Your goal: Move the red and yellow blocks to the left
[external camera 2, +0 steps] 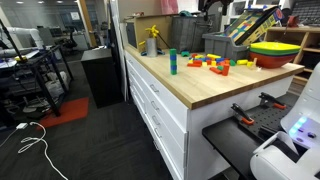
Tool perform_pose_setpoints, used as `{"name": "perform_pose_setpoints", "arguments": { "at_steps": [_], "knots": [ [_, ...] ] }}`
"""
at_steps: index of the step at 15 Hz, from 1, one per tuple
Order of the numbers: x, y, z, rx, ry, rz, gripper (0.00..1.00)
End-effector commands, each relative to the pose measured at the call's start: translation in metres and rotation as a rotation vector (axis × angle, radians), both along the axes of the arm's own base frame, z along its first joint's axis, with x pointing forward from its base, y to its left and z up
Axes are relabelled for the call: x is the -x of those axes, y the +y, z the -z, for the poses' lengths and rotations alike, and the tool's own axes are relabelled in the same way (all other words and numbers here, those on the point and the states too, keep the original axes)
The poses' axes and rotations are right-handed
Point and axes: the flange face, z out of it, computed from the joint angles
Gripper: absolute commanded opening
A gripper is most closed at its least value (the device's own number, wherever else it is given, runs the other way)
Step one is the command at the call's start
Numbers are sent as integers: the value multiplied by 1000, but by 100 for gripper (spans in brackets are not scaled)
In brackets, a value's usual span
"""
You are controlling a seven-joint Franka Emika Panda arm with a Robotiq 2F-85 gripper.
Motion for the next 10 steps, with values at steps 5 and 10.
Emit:
{"name": "perform_pose_setpoints", "arguments": {
  "at_steps": [5, 10],
  "knots": [
    [-96, -7, 8, 46, -30, 73, 100],
    [-146, -47, 36, 52, 16, 150, 100]
  ]
}}
